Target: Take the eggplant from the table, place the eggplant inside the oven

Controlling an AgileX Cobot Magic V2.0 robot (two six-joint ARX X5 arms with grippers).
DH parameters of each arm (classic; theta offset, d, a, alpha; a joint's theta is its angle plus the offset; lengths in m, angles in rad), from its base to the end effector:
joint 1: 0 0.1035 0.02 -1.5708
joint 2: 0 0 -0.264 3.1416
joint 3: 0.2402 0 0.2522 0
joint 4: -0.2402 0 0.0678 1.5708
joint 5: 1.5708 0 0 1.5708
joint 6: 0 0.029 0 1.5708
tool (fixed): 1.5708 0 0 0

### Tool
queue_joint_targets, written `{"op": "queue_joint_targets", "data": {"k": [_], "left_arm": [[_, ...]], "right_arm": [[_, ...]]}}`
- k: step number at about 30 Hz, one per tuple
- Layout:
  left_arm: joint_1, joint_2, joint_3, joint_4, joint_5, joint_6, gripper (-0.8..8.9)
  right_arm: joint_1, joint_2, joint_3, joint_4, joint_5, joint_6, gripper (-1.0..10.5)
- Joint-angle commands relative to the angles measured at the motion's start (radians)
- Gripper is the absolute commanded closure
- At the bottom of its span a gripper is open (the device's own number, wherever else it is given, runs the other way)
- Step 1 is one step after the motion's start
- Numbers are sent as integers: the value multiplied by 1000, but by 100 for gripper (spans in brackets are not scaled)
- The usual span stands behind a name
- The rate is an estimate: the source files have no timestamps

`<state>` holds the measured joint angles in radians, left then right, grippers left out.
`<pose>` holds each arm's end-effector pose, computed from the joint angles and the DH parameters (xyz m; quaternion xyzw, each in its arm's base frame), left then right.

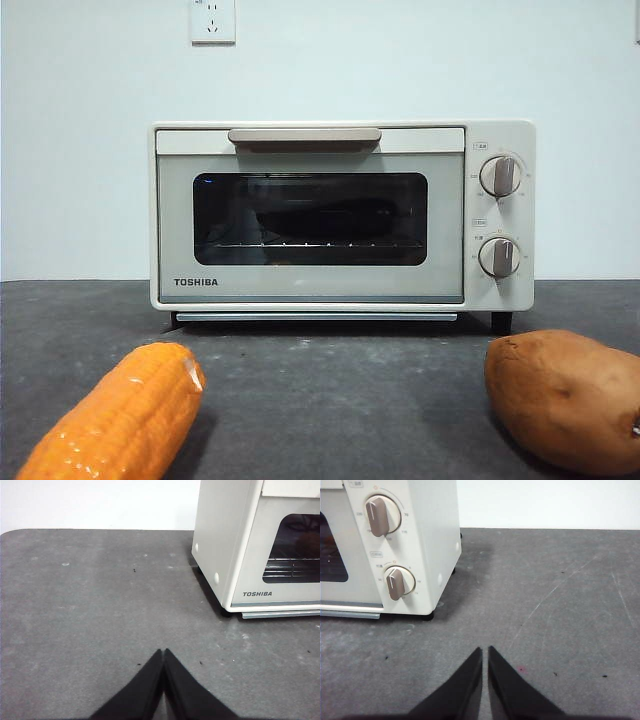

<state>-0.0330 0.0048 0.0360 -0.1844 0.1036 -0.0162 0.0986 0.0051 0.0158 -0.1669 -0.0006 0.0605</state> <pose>0.0943 -0.0061 0.1576 -0.0108 0.0770 -0.0674 0.9947 0.0955 0.0095 0.1524 0.0263 0.0794 0.0470 0.9954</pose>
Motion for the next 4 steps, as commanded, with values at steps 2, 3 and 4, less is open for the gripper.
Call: {"op": "queue_joint_targets", "data": {"k": [2,3,4], "left_arm": [[1,-1,-13,-2,1,5,808],[1,-1,-13,-2,0,5,808],[1,-1,-13,-2,1,5,808]], "right_arm": [[1,-2,-5,9,2,14,943],[1,-2,-5,9,2,14,943],[1,-2,-5,9,2,14,943]]}}
